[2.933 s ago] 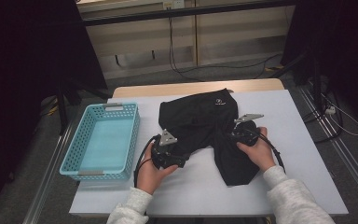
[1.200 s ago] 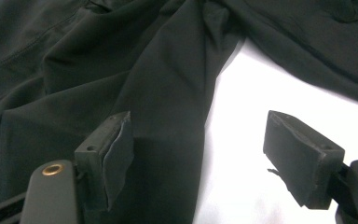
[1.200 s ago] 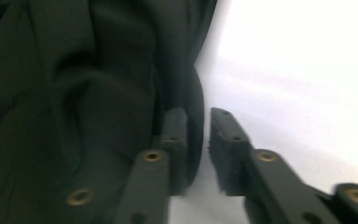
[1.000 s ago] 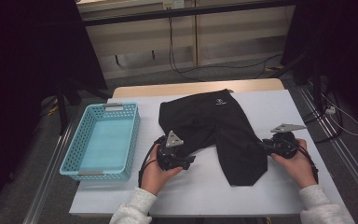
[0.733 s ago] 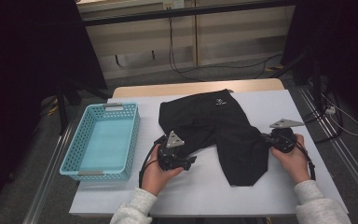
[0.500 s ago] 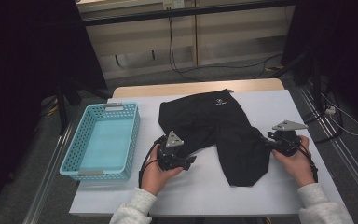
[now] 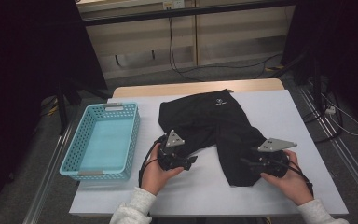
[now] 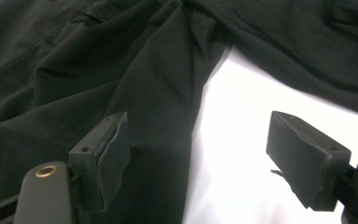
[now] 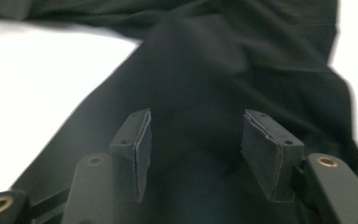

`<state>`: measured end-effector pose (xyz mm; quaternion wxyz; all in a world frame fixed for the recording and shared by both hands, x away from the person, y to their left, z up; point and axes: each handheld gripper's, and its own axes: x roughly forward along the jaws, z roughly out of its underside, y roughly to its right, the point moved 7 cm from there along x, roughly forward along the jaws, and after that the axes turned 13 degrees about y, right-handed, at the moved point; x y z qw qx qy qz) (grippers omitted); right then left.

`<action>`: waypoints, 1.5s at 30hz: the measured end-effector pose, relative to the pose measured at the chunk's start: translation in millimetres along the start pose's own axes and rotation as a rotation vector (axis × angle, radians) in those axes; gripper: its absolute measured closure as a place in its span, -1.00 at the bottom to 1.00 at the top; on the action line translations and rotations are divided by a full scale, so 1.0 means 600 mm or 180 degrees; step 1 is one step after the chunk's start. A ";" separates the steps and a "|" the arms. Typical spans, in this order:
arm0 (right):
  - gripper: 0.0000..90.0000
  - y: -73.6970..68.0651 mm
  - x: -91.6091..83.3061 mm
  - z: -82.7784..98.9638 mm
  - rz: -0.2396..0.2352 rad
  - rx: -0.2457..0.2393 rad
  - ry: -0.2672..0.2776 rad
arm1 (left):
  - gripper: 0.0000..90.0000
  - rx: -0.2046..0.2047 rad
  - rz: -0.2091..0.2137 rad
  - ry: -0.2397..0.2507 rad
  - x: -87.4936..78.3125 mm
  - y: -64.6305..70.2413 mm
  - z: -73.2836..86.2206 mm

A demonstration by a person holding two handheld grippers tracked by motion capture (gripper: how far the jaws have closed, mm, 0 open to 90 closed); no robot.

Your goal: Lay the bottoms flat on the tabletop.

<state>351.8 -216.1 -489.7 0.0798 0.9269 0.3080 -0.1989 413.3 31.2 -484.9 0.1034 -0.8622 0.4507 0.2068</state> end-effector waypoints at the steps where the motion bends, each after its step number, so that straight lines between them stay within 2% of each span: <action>1: 0.07 -0.009 0.002 0.001 -0.0064 0.0028 0.0002 | -0.52 0.0000 0.0002 0.0006 0.001 0.000 0.000; 2: 0.07 -0.009 0.002 0.001 -0.0064 0.0028 0.0002 | -0.52 -0.0013 0.0004 0.0002 0.001 0.000 0.001; 4: 0.13 -0.028 0.009 0.005 -0.0171 0.0144 -0.0062 | -0.53 -0.0027 0.0000 0.0004 0.002 0.000 0.001; 5: 0.15 -0.037 0.013 0.006 -0.0226 0.0148 -0.0063 | -0.53 -0.0027 0.0001 0.0003 0.002 0.000 0.001; 9: 0.20 -0.066 0.026 0.005 -0.0408 0.0039 -0.0078 | -0.55 -0.0043 -0.0007 0.0001 0.001 -0.002 0.001; 12: 0.17 -0.084 0.032 0.012 -0.0599 -0.0047 -0.0230 | -0.55 -0.0049 -0.0015 -0.0012 -0.001 -0.004 0.002; 14: 0.14 -0.091 0.035 0.020 -0.0645 -0.0190 -0.0315 | -0.56 -0.0047 -0.0006 -0.0014 -0.001 -0.003 0.002; 16: 0.10 -0.096 0.039 0.023 -0.0688 -0.0264 -0.0301 | -0.56 -0.0051 0.0002 -0.0009 -0.001 -0.002 0.002; 17: 0.14 -0.098 0.040 0.022 -0.0676 -0.0277 -0.0304 | -0.56 -0.0052 0.0004 -0.0017 -0.001 -0.002 0.002; 19: 0.71 -0.102 0.040 0.020 -0.0703 -0.0334 -0.0294 | -0.56 -0.0061 0.0005 -0.0014 -0.001 -0.001 0.001; 20: 0.82 -0.100 0.040 0.019 -0.0665 -0.0371 -0.0307 | -0.56 -0.0057 0.0005 -0.0006 0.000 -0.001 0.001; 21: 0.90 -0.098 0.041 0.017 -0.0649 -0.0314 -0.0325 | -0.56 -0.0055 0.0002 -0.0004 0.000 -0.001 0.001; 22: 0.93 -0.096 0.041 0.013 -0.0715 -0.0175 -0.0281 | -0.56 -0.0050 0.0004 0.0001 0.000 -0.001 0.000; 25: 0.94 -0.083 0.036 -0.013 -0.0801 0.0213 -0.0021 | -0.56 -0.0068 0.0006 0.0007 0.001 0.000 -0.001; 26: 0.95 -0.077 0.034 -0.024 -0.0802 0.0268 0.0059 | -0.56 -0.0078 0.0024 0.0001 0.001 0.001 -0.001; 28: 0.95 -0.061 0.031 -0.042 -0.0722 0.0355 0.0206 | -0.56 -0.0087 0.0028 0.0001 0.002 0.003 0.000; 30: 0.94 -0.038 0.030 -0.052 -0.0666 0.0530 0.0311 | -0.56 -0.0066 0.0037 -0.0024 0.003 0.003 0.001; 33: 0.94 0.003 0.039 -0.042 -0.0426 0.0719 0.0320 | -0.56 -0.0066 0.0046 -0.0036 0.004 0.004 0.003; 36: 0.94 0.032 0.050 -0.017 -0.0146 0.0688 0.0150 | -0.56 -0.0086 0.0061 -0.0031 0.006 0.007 0.003; 39: 0.88 0.051 0.059 0.007 0.0053 0.0580 -0.0026 | -0.56 -0.0073 0.0063 -0.0017 0.007 0.009 0.002; 43: 0.62 0.054 0.060 0.013 0.0192 0.0434 -0.0093 | -0.56 -0.0069 0.0074 -0.0044 0.007 0.010 0.004; 45: 0.42 0.053 0.058 0.008 0.0243 0.0414 -0.0039 | -0.56 -0.0045 0.0072 -0.0049 0.008 0.010 0.004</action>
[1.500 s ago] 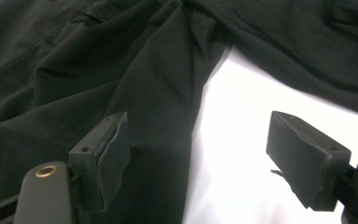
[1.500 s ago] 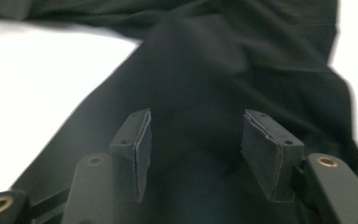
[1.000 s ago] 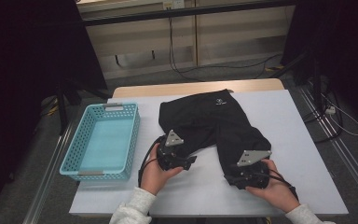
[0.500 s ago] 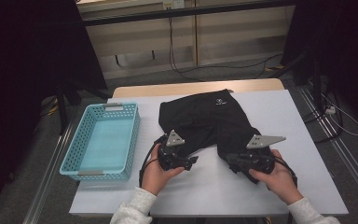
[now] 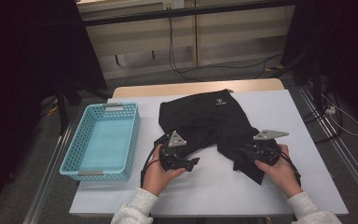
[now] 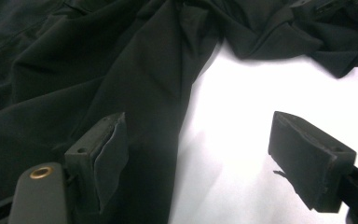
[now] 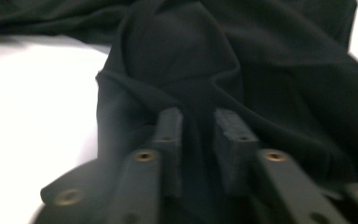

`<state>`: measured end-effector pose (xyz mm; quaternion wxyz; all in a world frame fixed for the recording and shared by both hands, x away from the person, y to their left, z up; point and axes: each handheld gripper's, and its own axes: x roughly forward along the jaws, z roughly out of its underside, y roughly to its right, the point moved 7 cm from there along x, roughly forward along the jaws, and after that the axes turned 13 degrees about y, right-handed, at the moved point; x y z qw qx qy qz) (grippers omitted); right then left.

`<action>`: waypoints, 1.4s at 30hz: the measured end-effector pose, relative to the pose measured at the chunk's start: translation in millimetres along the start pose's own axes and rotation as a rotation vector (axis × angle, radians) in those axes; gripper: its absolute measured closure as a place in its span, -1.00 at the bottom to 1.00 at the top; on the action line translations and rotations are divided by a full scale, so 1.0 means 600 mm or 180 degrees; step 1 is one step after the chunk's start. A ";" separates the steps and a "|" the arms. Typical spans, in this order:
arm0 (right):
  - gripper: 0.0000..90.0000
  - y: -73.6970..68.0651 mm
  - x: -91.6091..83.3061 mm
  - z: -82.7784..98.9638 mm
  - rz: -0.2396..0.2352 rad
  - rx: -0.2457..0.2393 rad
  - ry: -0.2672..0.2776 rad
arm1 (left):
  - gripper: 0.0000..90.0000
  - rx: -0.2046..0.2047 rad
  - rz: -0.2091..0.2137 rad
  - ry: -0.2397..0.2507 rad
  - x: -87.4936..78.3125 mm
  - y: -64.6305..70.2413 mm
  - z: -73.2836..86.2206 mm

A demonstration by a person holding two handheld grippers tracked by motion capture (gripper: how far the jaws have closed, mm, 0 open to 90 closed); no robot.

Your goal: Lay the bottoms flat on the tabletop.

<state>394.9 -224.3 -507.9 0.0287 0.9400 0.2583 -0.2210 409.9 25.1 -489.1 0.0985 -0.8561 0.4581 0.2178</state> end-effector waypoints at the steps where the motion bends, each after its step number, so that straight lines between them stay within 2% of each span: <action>1: 0.42 -0.001 -0.002 -0.003 -0.0002 -0.0001 0.0034 | -0.56 -0.0016 0.0006 -0.0003 0.000 0.001 0.000; 5: 0.21 -0.004 -0.020 -0.022 0.0006 0.0020 0.0212 | -0.55 -0.0010 0.0014 0.0028 0.000 0.002 -0.002; 8: 0.21 -0.014 -0.033 -0.032 -0.0042 -0.0009 0.0282 | -0.55 -0.0005 0.0016 0.0014 0.000 0.002 -0.002; 10: 0.27 -0.027 -0.039 -0.034 -0.0124 -0.0083 0.0287 | -0.55 -0.0007 0.0018 0.0029 0.001 0.003 -0.003; 14: 0.30 -0.057 -0.044 -0.020 -0.0323 -0.0194 0.0169 | -0.55 -0.0013 0.0029 0.0055 -0.002 0.004 -0.008; 17: 0.31 -0.064 -0.040 -0.001 -0.0334 -0.0261 0.0001 | -0.55 -0.0014 0.0029 0.0066 -0.002 0.005 -0.009; 19: 0.44 -0.065 -0.033 0.011 -0.0331 -0.0307 -0.0116 | -0.55 0.0009 0.0034 0.0046 0.000 0.006 -0.007; 21: 0.70 -0.064 -0.029 0.017 -0.0321 -0.0344 -0.0164 | -0.55 -0.0003 0.0047 0.0036 0.002 0.009 -0.006; 22: 0.84 -0.066 -0.028 0.018 -0.0373 -0.0328 -0.0184 | -0.55 -0.0005 0.0049 0.0041 0.003 0.009 -0.006; 24: 0.97 -0.071 -0.027 0.017 -0.0437 -0.0324 -0.0198 | -0.55 -0.0004 0.0050 0.0037 0.003 0.009 -0.006; 26: 0.99 -0.078 -0.027 0.009 -0.0480 -0.0243 -0.0146 | -0.55 -0.0003 0.0052 0.0025 0.002 0.008 -0.005; 31: 1.00 -0.113 -0.027 -0.026 -0.0817 0.0001 0.0108 | -0.55 -0.0035 0.0057 0.0044 0.002 0.007 -0.005; 34: 1.00 -0.133 -0.017 -0.044 -0.0954 0.0087 0.0199 | -0.55 -0.0042 0.0051 0.0045 0.002 0.006 -0.004; 36: 0.97 -0.142 -0.002 -0.045 -0.0967 0.0012 0.0155 | -0.55 -0.0029 0.0019 0.0029 0.003 0.005 -0.003; 38: 0.74 -0.146 0.015 -0.036 -0.0924 -0.0043 0.0115 | -0.55 -0.0044 0.0066 0.0021 0.003 0.006 -0.002; 39: 0.65 -0.147 0.019 -0.031 -0.0896 -0.0112 0.0074 | -0.55 -0.0038 0.0060 0.0013 0.003 0.006 -0.002; 41: 0.35 -0.145 0.021 -0.026 -0.0790 -0.0233 0.0054 | -0.55 -0.0029 0.0079 0.0033 0.004 0.007 -0.002; 42: 0.35 -0.143 0.017 -0.027 -0.0776 -0.0235 0.0072 | -0.54 -0.0031 0.0086 0.0038 0.004 0.008 -0.003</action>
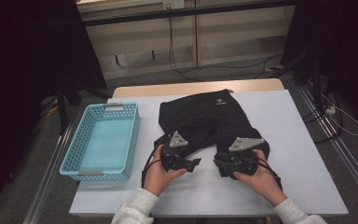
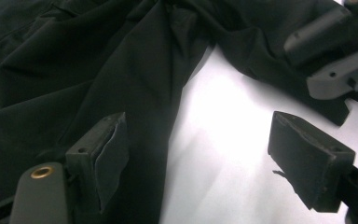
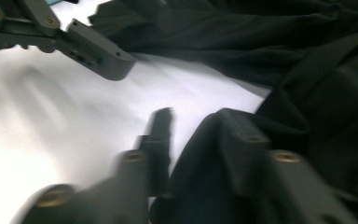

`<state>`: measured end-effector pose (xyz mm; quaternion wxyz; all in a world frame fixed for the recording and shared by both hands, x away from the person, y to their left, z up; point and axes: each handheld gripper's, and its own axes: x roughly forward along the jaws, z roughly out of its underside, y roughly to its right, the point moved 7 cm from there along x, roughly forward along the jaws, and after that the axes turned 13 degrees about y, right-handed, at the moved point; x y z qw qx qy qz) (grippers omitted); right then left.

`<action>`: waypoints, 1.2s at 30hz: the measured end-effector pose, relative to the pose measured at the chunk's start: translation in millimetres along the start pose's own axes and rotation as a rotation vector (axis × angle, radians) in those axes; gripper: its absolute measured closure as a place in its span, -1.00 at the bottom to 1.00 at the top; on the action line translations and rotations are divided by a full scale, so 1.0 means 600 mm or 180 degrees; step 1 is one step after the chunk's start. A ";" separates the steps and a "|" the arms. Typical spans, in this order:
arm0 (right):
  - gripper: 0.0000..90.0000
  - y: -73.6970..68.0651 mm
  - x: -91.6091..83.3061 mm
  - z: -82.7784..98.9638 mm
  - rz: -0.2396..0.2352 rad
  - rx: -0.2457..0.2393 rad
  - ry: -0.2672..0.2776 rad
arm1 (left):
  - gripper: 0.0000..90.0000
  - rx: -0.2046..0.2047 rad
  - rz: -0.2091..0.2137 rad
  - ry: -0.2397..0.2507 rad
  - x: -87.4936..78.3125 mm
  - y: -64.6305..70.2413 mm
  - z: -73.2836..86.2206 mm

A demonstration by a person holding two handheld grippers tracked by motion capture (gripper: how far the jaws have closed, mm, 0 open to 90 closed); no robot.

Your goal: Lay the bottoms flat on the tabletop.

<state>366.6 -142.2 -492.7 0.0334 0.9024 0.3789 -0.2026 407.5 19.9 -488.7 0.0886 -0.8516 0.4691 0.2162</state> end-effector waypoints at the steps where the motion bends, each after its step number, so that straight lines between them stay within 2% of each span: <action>1: 0.32 0.002 -0.005 -0.002 0.0015 -0.0022 0.0031 | -0.54 0.0001 0.0001 0.0001 0.001 0.001 0.000; 3: 0.20 0.008 -0.018 -0.004 0.0116 -0.0037 0.0072 | -0.53 -0.0001 0.0023 0.0000 0.002 0.003 -0.001; 5: 0.12 0.015 -0.033 -0.004 0.0173 -0.0020 0.0114 | -0.53 0.0010 0.0046 -0.0012 0.003 0.006 -0.001; 8: 0.03 0.028 -0.054 0.002 0.0343 -0.0042 0.0114 | -0.51 0.0002 0.0076 0.0001 0.006 0.012 -0.005; 14: -0.12 0.050 -0.090 0.020 0.0530 -0.0036 0.0083 | -0.51 0.0035 0.0165 0.0013 0.017 0.029 -0.010; 18: -0.23 0.059 -0.109 0.029 0.0636 -0.0043 0.0079 | -0.50 0.0090 0.0240 -0.0016 0.035 0.050 -0.006; 20: -0.25 0.061 -0.115 0.035 0.0664 -0.0033 0.0067 | -0.47 0.0117 0.0304 -0.0061 0.044 0.062 -0.002; 22: -0.25 0.062 -0.119 0.044 0.0712 -0.0069 0.0006 | -0.44 0.0112 0.0341 -0.0042 0.052 0.072 0.000; 24: -0.26 0.063 -0.123 0.053 0.0740 -0.0115 -0.0060 | -0.40 0.0133 0.0345 -0.0046 0.057 0.080 0.000; 31: -0.28 0.072 -0.136 0.060 0.0842 -0.0113 -0.0063 | -0.25 0.0272 0.0461 0.0055 0.070 0.107 -0.002; 36: -0.37 0.081 -0.143 0.059 0.0936 -0.0046 -0.0019 | -0.12 0.0283 0.0573 0.0085 0.075 0.124 -0.002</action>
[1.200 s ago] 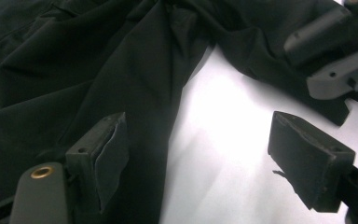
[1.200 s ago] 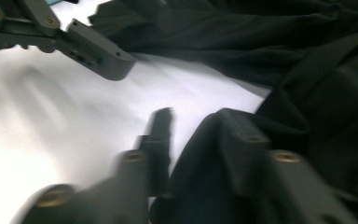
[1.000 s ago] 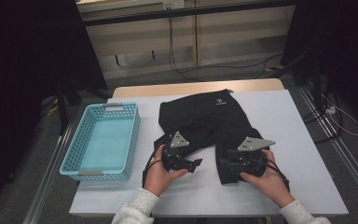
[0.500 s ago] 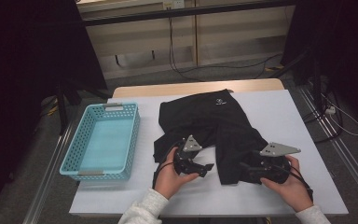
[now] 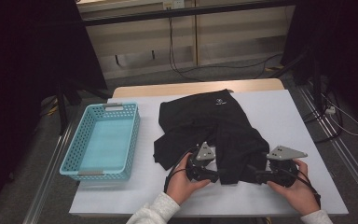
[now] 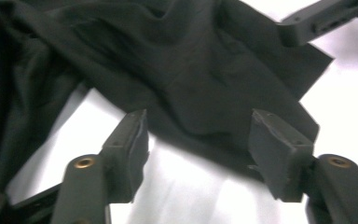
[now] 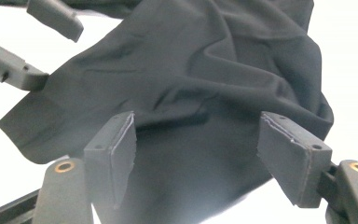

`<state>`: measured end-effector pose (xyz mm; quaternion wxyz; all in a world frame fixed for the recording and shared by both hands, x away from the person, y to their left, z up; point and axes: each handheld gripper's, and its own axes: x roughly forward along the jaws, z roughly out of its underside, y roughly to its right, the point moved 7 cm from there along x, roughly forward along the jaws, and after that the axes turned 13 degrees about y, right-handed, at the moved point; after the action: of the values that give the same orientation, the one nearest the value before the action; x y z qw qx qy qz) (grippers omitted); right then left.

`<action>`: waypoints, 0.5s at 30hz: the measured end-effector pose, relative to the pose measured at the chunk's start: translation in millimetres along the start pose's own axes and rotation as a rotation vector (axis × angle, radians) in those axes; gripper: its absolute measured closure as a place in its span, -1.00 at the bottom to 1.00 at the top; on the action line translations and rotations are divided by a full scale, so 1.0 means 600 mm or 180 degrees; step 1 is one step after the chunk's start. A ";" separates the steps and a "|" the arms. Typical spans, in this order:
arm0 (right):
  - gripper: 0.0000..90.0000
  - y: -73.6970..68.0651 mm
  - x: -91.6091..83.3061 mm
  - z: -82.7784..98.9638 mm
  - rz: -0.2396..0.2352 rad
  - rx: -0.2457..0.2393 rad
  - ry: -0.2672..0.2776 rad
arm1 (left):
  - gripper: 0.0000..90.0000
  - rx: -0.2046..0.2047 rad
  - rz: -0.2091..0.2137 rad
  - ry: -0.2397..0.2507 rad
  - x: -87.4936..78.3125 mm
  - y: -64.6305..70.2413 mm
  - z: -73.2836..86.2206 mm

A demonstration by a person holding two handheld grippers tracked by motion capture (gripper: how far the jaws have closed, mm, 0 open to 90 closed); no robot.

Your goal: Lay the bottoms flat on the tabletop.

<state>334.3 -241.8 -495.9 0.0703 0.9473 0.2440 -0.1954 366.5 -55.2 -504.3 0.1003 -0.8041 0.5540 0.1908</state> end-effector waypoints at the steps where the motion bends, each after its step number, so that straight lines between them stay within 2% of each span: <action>1: -0.37 0.001 -0.001 -0.001 0.0012 0.0011 0.0009 | -0.12 -0.0001 0.0026 0.0011 0.002 0.005 -0.001; 7: -0.37 -0.001 -0.005 -0.001 0.0014 0.0004 0.0019 | -0.16 0.0019 0.0110 -0.0037 0.004 0.022 -0.008; 9: -0.37 -0.002 -0.009 0.000 -0.0010 0.0002 0.0035 | -0.16 0.0092 0.0131 -0.0108 0.006 0.025 -0.004; 10: -0.37 -0.001 -0.009 0.002 -0.0006 0.0005 0.0029 | -0.16 0.0034 0.0174 -0.0099 0.008 0.030 -0.002; 12: -0.37 0.000 -0.010 0.004 0.0000 0.0012 0.0008 | -0.15 0.0122 0.0189 -0.0161 0.011 0.033 0.002; 13: -0.37 -0.001 -0.011 0.004 -0.0012 0.0013 0.0010 | -0.07 0.0122 0.0190 -0.0226 0.012 0.034 0.007; 15: -0.37 -0.003 -0.013 0.003 -0.0032 0.0007 0.0022 | 0.04 0.0148 0.0218 -0.0235 0.014 0.036 0.010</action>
<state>326.5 -243.9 -494.3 0.0675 0.9468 0.2487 -0.1927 348.0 -68.1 -512.4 0.1327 -0.7745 0.5815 0.2107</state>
